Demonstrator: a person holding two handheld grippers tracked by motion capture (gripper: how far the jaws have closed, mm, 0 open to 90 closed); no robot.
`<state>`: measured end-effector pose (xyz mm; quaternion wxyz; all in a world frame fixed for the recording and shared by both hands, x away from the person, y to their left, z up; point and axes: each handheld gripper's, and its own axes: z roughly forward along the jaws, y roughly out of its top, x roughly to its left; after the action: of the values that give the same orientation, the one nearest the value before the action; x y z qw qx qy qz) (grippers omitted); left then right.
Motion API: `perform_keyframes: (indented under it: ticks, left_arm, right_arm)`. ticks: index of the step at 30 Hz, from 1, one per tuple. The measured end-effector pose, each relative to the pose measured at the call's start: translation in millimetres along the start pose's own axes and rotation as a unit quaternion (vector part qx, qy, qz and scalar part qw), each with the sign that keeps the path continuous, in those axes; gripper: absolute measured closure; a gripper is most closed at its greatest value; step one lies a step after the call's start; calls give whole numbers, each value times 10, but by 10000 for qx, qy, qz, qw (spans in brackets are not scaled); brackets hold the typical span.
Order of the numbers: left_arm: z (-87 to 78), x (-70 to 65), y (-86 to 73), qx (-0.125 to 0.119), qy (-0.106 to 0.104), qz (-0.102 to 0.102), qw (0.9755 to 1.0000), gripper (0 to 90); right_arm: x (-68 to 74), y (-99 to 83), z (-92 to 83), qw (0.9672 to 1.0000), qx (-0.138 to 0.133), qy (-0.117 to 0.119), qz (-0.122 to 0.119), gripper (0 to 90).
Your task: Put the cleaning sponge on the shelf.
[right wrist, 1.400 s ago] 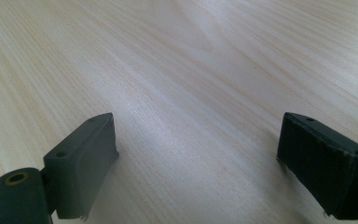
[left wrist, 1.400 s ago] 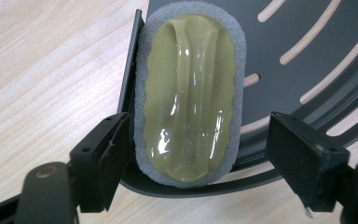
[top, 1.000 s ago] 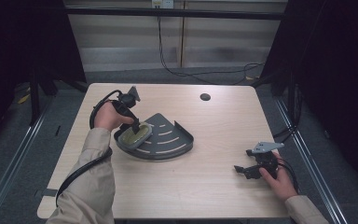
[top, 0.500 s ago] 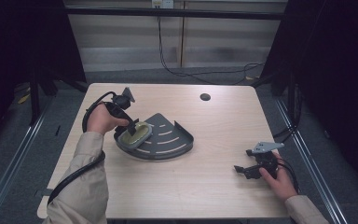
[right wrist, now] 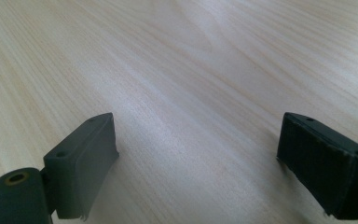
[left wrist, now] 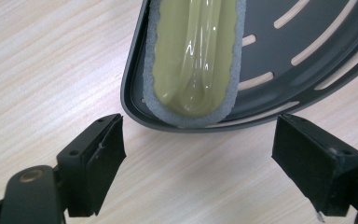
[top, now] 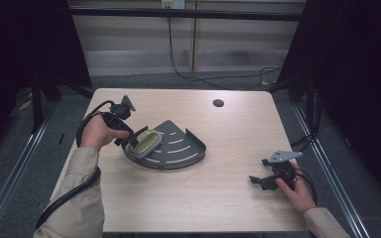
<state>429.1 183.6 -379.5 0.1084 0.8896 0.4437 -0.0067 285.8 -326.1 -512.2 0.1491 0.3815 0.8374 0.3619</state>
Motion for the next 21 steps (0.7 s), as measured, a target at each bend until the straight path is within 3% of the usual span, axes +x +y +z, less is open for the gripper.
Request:
perform_keyframes:
  ticks: [21]
  left_arm:
    - [-4, 53, -376, -116, -227, -389, 9989, 159]
  right_arm:
    - [2, 0, -2, 10000, 18, 5, 14, 111]
